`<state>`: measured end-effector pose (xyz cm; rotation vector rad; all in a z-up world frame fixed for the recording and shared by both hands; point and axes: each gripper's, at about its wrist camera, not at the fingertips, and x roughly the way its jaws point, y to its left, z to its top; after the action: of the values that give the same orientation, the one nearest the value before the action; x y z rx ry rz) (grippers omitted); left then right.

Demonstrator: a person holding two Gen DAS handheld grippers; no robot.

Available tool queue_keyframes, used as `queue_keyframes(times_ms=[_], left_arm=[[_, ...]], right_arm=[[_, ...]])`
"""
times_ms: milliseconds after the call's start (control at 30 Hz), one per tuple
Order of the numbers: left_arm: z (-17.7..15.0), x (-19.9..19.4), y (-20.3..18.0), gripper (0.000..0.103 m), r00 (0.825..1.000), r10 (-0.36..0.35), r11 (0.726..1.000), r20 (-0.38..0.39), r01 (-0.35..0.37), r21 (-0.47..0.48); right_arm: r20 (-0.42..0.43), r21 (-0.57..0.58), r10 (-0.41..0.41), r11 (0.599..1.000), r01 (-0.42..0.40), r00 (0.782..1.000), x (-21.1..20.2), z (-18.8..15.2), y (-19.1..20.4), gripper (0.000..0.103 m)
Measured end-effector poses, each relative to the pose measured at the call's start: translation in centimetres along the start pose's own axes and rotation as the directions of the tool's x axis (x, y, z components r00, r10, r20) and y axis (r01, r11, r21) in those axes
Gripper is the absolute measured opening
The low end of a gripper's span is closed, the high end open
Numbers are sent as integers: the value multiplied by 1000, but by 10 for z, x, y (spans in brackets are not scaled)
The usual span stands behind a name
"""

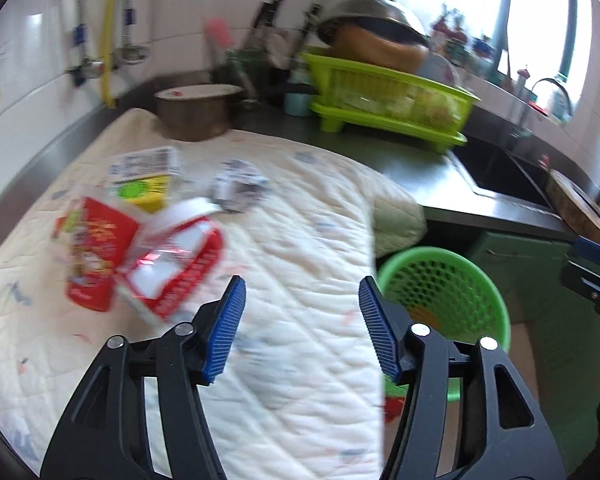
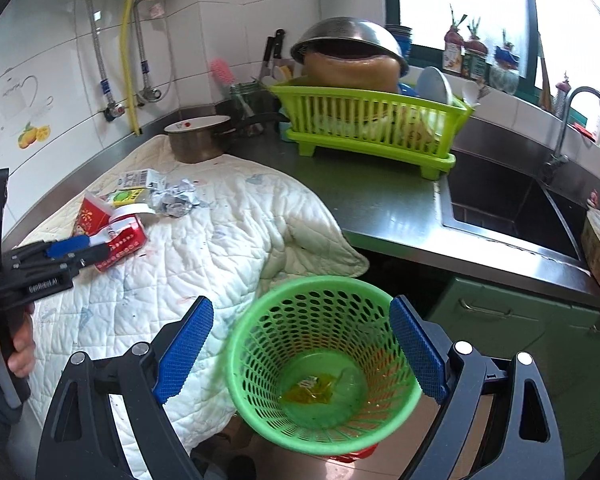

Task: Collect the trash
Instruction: 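Reach the left tool to the red paper cup and grasp it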

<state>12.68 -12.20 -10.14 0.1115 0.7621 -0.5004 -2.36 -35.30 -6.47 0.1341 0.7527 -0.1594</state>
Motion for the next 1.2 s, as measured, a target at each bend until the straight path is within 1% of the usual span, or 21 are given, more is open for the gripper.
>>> queue_keyframes(times_ms=[100,200,233,333,533,567,600,633,700,767,833,867,1067,1133,1200], left_arm=[[5,-5,36,62,996,85,995,17,-85,-46],[11,-6,71,62,987,159,983,23,-156,-95],[14,-5,82,62,984,179,979,24,-176,-104],[21,2,111,62,977,211,971,12,-208,-114],[32,23,156,61,985,169,979,-47,-173,-107],[34,28,162,61,988,141,983,-60,-147,-106],[34,32,164,61,990,125,986,-70,-132,-101],[35,36,167,61,989,127,987,-79,-135,-92],[35,46,169,61,990,94,993,-102,-101,-68],[35,56,170,61,987,105,993,-122,-111,-41],[36,63,171,61,987,85,995,-133,-90,-32],[37,67,171,61,986,92,995,-137,-96,-21],[40,81,176,62,983,99,995,-156,-101,-8],[40,85,178,64,981,101,995,-168,-103,-2],[40,89,179,68,979,102,995,-176,-103,3]], right_arm=[[-4,-30,24,999,-24,1000,7,6,13,86],[-11,-57,46,997,-46,999,14,11,25,87],[-13,-67,54,996,-55,998,17,14,30,87],[-19,-93,70,993,-71,997,23,18,44,87],[-36,-137,92,986,-96,995,36,26,66,87],[-40,-143,95,985,-100,995,39,26,69,87],[-46,-148,97,984,-103,994,42,27,72,87],[-52,-153,100,982,-107,994,45,27,76,87],[-65,-162,106,980,-115,992,51,28,83,87],[-76,-174,113,977,-125,991,57,28,91,87],[-87,-183,123,973,-137,989,62,29,98,87],[-91,-188,127,972,-142,988,64,29,101,87],[-108,-218,149,961,-169,983,74,32,116,87],[-112,-225,154,958,-176,982,77,33,119,87],[-113,-229,159,956,-182,981,78,34,122,87]])
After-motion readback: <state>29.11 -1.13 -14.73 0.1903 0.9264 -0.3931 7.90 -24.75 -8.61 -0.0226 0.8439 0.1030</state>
